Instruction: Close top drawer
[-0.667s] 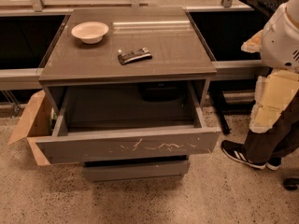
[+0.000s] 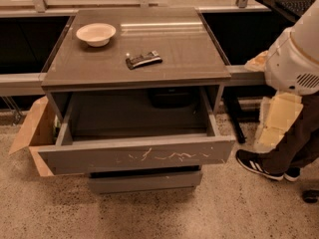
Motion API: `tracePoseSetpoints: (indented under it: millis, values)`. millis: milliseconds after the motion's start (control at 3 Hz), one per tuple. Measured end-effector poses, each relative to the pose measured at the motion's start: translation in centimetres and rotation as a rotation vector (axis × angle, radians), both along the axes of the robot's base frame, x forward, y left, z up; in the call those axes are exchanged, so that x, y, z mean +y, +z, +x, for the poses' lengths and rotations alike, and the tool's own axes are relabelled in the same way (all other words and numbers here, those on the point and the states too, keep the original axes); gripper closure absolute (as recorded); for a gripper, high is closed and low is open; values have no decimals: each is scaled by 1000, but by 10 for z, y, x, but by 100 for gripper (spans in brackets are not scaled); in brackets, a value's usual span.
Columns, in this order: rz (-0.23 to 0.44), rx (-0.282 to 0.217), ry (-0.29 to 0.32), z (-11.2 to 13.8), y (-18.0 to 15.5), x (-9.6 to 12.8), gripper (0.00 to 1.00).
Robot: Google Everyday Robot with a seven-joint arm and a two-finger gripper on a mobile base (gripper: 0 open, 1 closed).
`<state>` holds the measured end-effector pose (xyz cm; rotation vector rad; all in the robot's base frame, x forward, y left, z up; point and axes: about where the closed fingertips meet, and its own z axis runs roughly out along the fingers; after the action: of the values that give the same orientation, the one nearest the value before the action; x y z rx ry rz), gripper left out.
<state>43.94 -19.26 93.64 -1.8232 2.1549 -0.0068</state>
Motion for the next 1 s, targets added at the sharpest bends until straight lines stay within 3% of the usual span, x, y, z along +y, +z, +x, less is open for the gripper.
tracePoseSetpoints:
  millis: [333,1000]
  values:
    - [45,30,26,1,-24,8,0]
    - [39,30,57,0,-40,15,0]
